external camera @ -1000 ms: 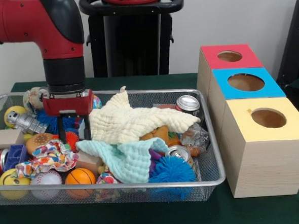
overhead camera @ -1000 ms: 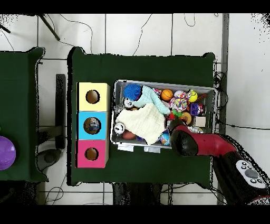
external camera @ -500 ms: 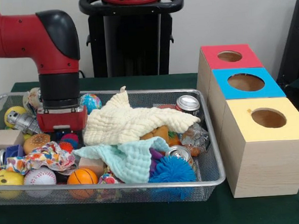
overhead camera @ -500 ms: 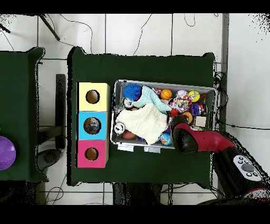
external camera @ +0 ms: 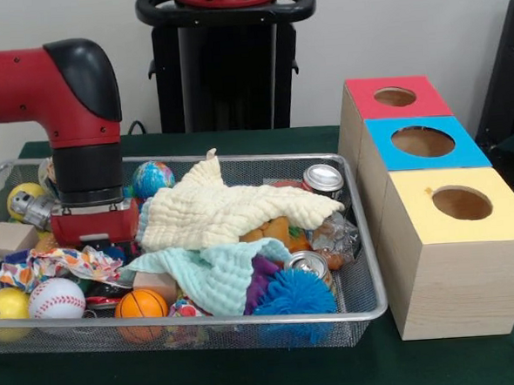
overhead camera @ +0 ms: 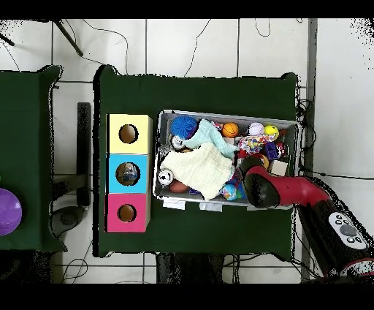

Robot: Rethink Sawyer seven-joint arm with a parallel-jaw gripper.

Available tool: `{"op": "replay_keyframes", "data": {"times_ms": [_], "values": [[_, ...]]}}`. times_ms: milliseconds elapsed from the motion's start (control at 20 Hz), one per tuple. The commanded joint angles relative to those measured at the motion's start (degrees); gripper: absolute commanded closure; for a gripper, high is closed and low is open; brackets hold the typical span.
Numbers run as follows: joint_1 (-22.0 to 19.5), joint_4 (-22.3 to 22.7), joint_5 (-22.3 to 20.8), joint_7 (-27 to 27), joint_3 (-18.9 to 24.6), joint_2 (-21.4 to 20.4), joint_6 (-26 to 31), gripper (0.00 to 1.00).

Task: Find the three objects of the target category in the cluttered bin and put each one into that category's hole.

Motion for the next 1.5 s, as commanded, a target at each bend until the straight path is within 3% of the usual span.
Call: {"op": "replay_keyframes", "data": {"times_ms": [50,300,650,700,950,1000,1100,1150,1200,1350,1400,1500], "values": [[2.3,-12.1,-6.3,-7.3,1.5,12.3,4.8,0.0],[9.0,-12.6,-3.1,1.8,-3.9,12.5,1.1,0.0],[11.3,-14.1,-0.6,4.0,-6.4,13.7,-0.5,0.0],[11.1,-14.3,-0.4,3.4,-6.1,13.9,-0.3,1.0],[12.4,-16.8,-3.9,0.3,-7.0,13.6,-0.8,1.0],[14.6,-18.4,-4.4,1.5,-9.6,13.5,-2.4,1.0],[22.5,-23.3,-2.3,6.5,-20.3,14.7,-9.1,1.0],[26.1,-25.9,1.1,8.0,-26.2,16.3,-12.6,1.0],[27.7,-27.8,2.3,8.0,-28.7,17.0,-12.9,1.0],[29.0,-32.0,5.3,6.5,-31.1,18.9,-13.0,1.0],[30.1,-33.0,8.9,6.5,-33.9,20.3,-15.2,1.0],[33.7,-34.4,20.5,5.1,-42.6,24.5,-21.4,1.0]]}}
